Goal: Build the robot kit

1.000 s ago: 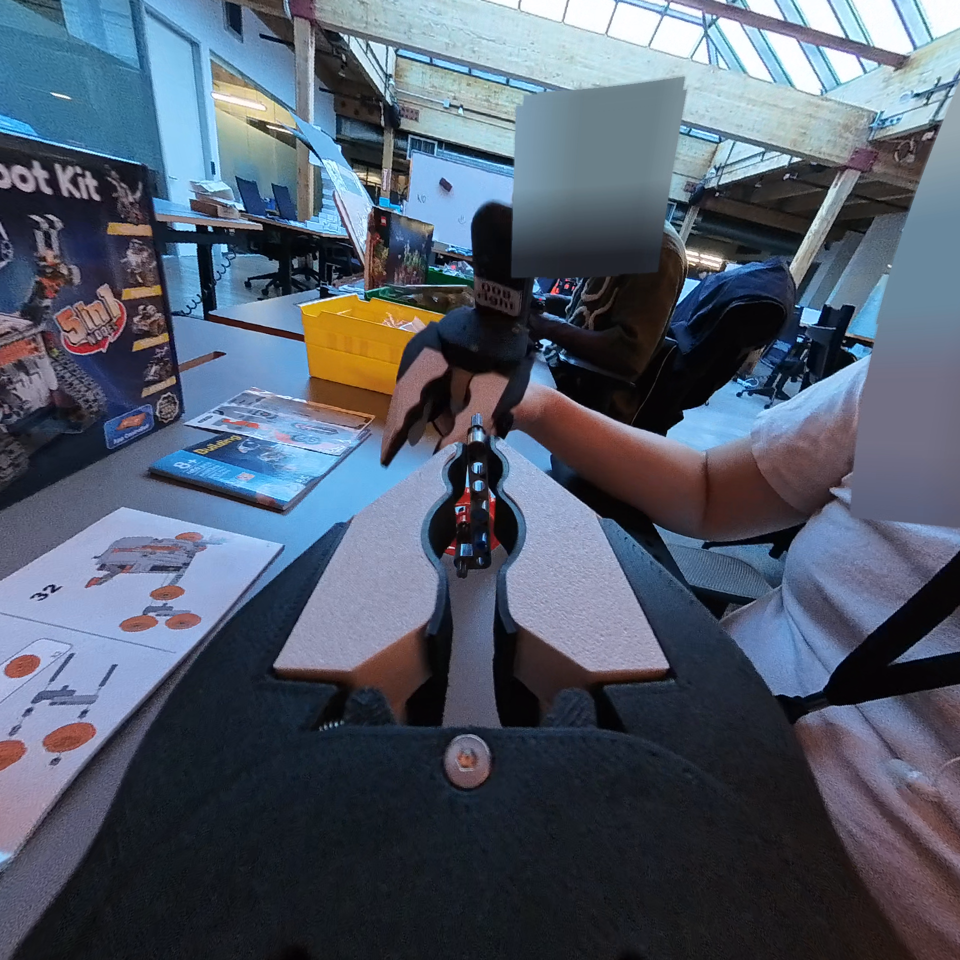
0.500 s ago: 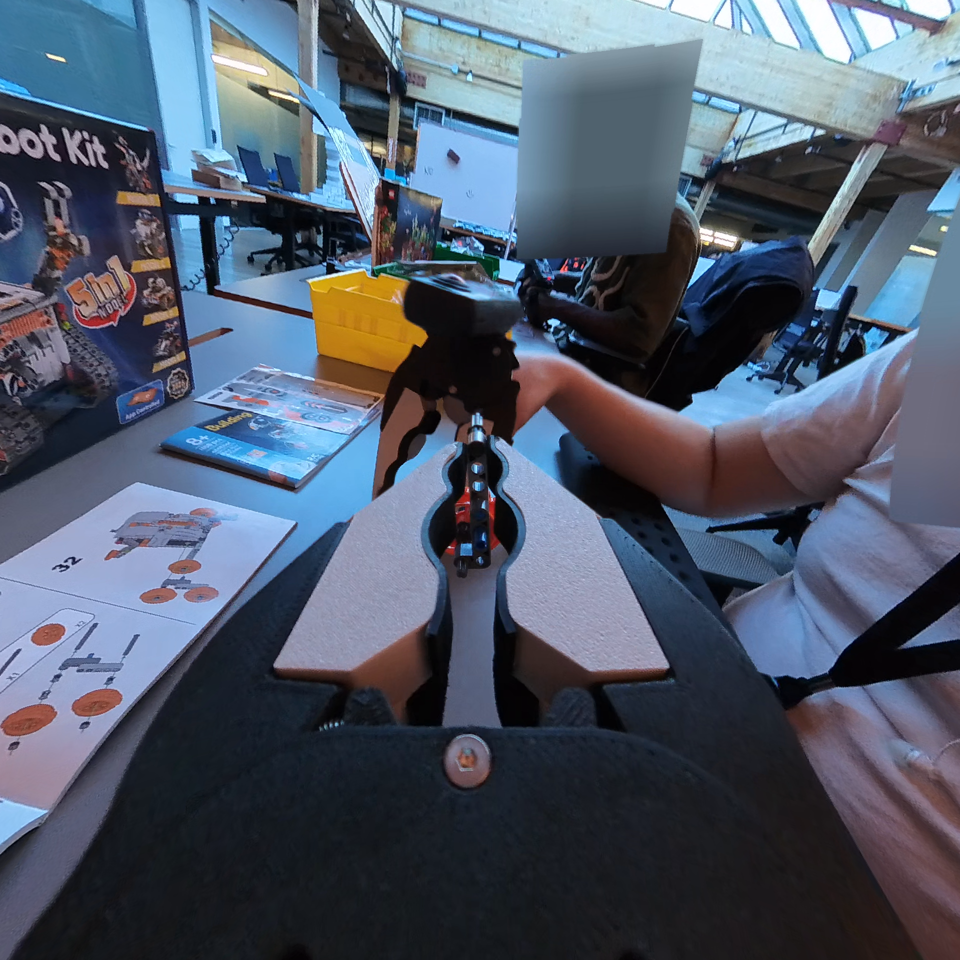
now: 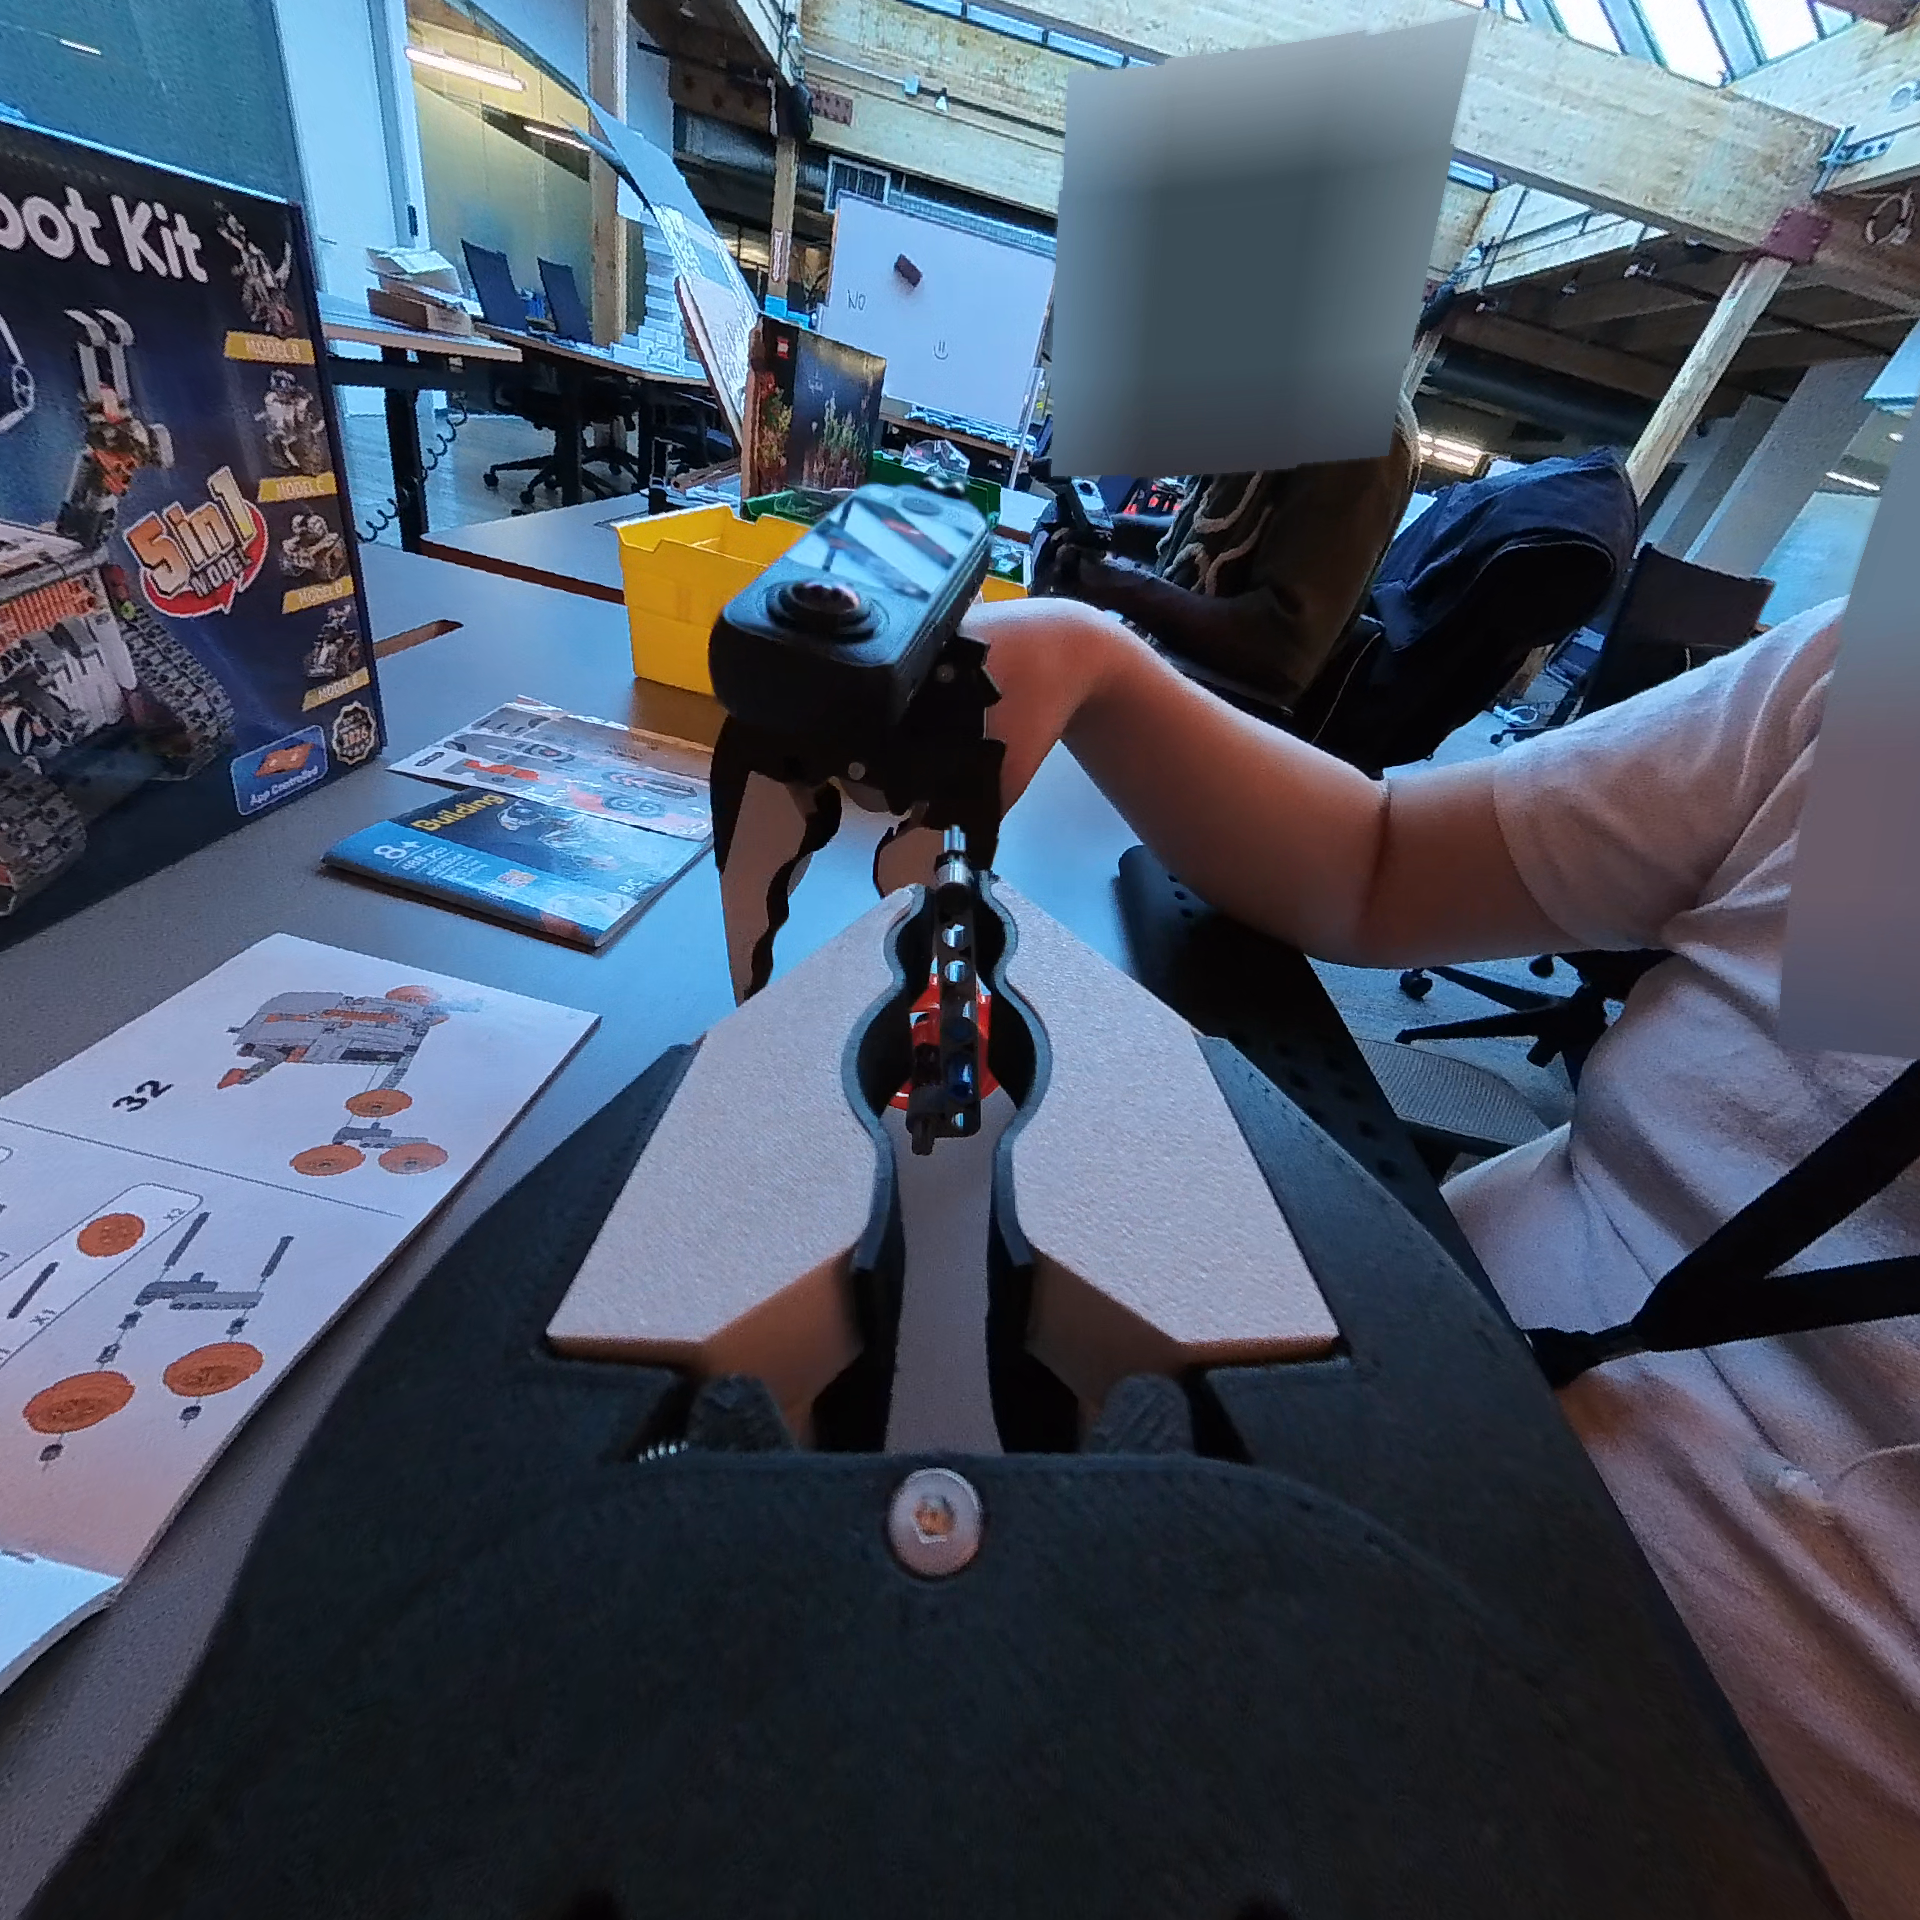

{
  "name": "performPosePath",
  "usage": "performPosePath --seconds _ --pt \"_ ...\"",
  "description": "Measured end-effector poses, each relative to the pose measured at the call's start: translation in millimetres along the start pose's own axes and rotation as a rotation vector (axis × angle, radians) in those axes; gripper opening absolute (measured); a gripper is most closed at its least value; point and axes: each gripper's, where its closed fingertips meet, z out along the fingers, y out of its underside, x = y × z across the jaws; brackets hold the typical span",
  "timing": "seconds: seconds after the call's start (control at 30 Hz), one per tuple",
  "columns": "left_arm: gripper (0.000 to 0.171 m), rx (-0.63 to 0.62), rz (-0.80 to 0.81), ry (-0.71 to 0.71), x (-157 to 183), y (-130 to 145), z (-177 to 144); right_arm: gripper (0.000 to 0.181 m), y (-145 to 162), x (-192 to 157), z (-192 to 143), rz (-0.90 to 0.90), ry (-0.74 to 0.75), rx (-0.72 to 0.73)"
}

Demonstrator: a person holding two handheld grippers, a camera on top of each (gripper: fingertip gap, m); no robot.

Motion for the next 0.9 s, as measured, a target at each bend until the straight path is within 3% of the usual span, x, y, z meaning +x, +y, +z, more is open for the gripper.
performPosePath --seconds 0.1,0.2,0.5,0.57,0.6,0.7,0.73,0.83,0.9 --pt "0.004 -0.001 -0.003 0.003 1 0 0 0.043 -2 0 0 -0.006 -0.005 0.0" --pt "0.004 -0.004 -0.002 0.011 3 0 0 0.051 -2 2 0 -0.019 0.013 -0.003" --pt "0.004 -0.024 -0.004 0.009 1 5 2 0.041 -4 0 0 -0.078 -0.029 0.01" --pt "0.004 -0.02 0.005 -0.006 -1 4 1 0.041 -15 18 -7 -0.075 0.005 0.206" --pt "0.004 -0.013 0.012 -0.014 -1 3 1 0.041 -29 24 -22 -0.038 -0.006 0.391" --pt "0.004 0.014 0.025 -0.033 -2 -3 -2 0.04 -75 13 -116 0.044 -0.15 1.1" --pt "0.004 0.022 0.025 -0.04 -2 -5 -2 0.04 -80 4 -143 0.065 -0.223 1.261" --pt "0.004 0.048 0.022 -0.05 -1 -10 -3 0.04 -93 -20 -179 0.128 -0.465 1.478" --pt "0.004 0.066 0.039 -0.055 1 -14 -3 0.039 -97 -32 -198 0.219 -0.734 1.61"
